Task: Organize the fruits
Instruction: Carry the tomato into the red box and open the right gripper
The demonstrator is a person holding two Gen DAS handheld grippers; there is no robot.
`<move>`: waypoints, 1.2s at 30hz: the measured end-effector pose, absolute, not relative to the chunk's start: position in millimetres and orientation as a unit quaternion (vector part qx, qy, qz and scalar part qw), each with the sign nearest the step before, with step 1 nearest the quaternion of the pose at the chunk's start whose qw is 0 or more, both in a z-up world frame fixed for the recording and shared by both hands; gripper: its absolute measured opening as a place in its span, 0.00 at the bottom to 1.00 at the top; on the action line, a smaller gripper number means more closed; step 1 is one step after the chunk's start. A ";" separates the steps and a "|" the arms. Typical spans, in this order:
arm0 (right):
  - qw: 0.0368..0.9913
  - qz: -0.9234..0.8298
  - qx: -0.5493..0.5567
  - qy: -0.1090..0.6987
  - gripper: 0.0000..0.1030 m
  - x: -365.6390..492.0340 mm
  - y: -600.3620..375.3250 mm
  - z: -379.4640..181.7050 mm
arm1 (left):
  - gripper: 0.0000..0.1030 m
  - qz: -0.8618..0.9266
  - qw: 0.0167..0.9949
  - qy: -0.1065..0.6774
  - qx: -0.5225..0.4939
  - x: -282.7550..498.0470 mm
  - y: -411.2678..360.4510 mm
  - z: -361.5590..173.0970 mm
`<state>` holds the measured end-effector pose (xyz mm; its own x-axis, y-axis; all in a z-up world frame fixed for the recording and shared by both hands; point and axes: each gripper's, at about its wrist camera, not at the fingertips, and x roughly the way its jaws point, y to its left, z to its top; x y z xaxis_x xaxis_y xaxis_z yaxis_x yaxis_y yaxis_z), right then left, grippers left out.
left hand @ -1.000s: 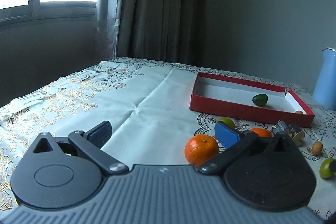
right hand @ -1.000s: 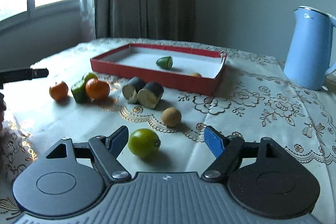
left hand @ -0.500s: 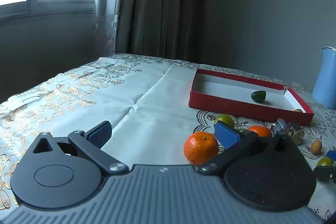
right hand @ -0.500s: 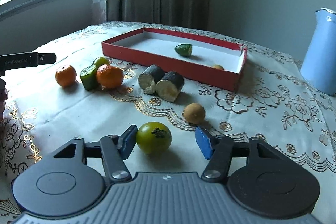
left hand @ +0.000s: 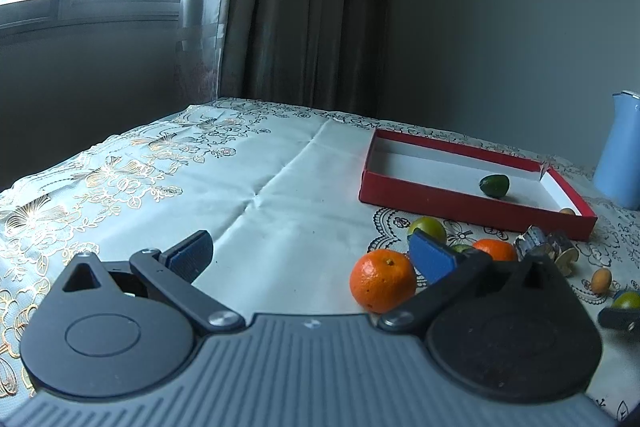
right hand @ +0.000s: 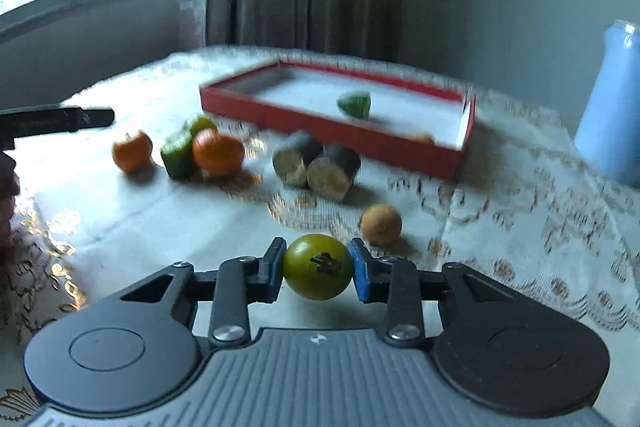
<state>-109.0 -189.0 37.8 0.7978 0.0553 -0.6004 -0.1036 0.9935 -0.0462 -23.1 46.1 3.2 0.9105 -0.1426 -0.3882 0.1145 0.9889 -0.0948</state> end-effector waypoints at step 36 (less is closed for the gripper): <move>0.962 -0.082 -0.007 0.259 0.33 64.3 -254.4 57.5 | 1.00 -0.109 0.987 0.106 -0.048 -46.7 46.3 10.6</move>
<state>64.3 -254.4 57.5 0.8525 -0.1613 -0.4972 0.1540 0.9865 -0.0558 -46.7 46.3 10.6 0.9538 -0.2255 -0.1985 0.2052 0.9716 -0.1181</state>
